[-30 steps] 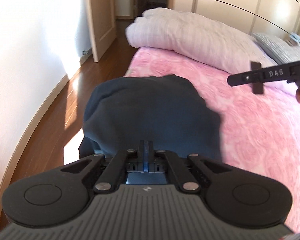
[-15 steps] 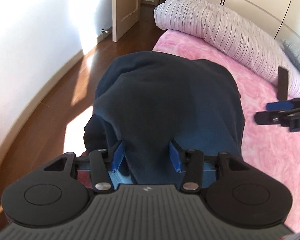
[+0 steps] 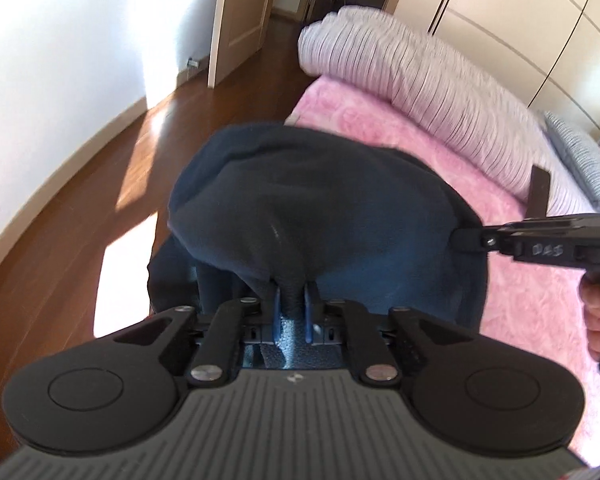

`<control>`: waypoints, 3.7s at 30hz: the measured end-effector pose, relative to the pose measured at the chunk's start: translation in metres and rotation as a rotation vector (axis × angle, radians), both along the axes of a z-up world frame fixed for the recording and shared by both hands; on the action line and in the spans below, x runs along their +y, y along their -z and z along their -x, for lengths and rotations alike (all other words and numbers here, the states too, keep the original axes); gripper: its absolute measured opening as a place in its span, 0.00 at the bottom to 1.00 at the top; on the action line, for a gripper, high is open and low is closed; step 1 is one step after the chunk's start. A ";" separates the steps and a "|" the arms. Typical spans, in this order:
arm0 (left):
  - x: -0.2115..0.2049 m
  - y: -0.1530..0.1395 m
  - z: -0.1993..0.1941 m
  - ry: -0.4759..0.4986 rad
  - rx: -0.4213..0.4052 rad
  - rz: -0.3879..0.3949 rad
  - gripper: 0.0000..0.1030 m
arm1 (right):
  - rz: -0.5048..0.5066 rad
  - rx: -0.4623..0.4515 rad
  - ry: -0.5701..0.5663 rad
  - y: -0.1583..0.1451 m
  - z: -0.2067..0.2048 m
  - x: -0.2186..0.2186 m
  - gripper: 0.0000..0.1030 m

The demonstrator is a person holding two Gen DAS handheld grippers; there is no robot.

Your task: Fold clothes

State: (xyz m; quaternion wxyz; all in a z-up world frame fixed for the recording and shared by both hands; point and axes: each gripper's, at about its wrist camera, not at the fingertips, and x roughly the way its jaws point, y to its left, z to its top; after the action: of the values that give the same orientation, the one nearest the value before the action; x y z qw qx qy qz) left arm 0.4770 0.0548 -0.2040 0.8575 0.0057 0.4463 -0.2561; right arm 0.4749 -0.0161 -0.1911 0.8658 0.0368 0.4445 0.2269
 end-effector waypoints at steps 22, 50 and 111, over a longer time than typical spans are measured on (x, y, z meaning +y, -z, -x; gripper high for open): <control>-0.238 -0.110 0.347 0.495 -0.034 0.108 0.02 | 0.128 -0.128 0.153 -0.148 0.309 -0.274 0.03; -0.475 0.049 0.415 0.941 0.256 -0.145 0.19 | 0.284 0.289 0.621 -0.032 0.466 -0.458 0.05; -0.573 0.080 0.473 1.277 0.498 -0.126 0.78 | 0.106 0.621 0.871 0.058 0.601 -0.445 0.05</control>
State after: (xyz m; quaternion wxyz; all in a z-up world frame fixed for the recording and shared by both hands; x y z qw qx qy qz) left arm 0.0037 -0.5177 -0.2843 0.4085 0.2582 0.5535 -0.6784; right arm -0.1260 -0.4616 -0.2496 0.7083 0.2393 0.6339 -0.1979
